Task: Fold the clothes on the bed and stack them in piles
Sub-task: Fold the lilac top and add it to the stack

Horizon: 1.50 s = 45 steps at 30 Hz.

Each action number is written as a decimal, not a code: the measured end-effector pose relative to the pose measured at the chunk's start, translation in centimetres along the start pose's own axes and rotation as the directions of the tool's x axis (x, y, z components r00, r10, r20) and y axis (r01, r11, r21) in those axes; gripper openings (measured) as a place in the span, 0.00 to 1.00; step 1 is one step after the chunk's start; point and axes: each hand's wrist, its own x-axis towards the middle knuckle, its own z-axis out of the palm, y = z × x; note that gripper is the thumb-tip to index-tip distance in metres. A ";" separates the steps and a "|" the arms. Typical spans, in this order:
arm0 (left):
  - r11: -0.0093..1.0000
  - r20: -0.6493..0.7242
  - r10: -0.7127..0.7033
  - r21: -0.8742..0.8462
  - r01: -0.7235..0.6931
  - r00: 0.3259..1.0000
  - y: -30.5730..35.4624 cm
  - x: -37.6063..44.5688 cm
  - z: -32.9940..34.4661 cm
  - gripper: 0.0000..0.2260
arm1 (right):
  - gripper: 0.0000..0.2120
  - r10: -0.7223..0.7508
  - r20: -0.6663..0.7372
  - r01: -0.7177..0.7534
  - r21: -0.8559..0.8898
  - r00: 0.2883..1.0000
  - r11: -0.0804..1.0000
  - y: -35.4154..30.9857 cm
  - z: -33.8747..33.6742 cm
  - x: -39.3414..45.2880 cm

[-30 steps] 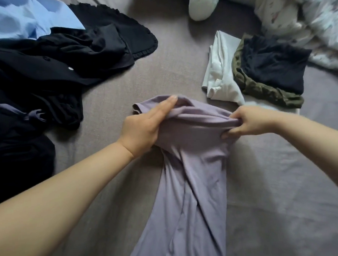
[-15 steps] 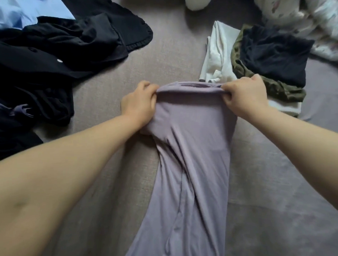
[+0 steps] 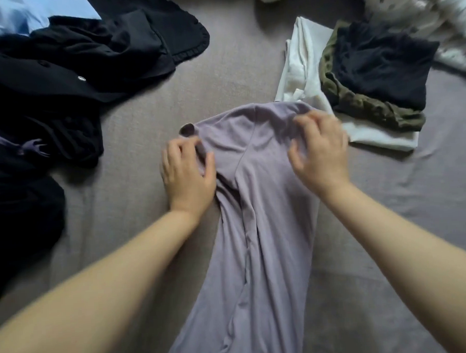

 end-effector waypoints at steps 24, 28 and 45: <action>0.734 0.461 -0.544 -0.143 0.663 0.701 1.5 -23.8 -9.3 0.15 | 0.06 0.246 0.640 -0.614 0.447 0.728 0.651 -9.2 -0.3 -8.7; 0.730 0.407 -0.594 -0.089 0.678 0.693 -1.7 -24.1 -10.3 0.13 | 0.10 0.202 0.713 -0.596 0.357 0.671 0.719 -10.5 1.0 -9.5; 0.917 0.463 -0.396 0.160 0.365 0.793 -1.6 -30.7 -11.6 0.07 | 0.22 0.120 0.735 -0.563 0.392 0.668 0.728 -14.2 1.5 -8.3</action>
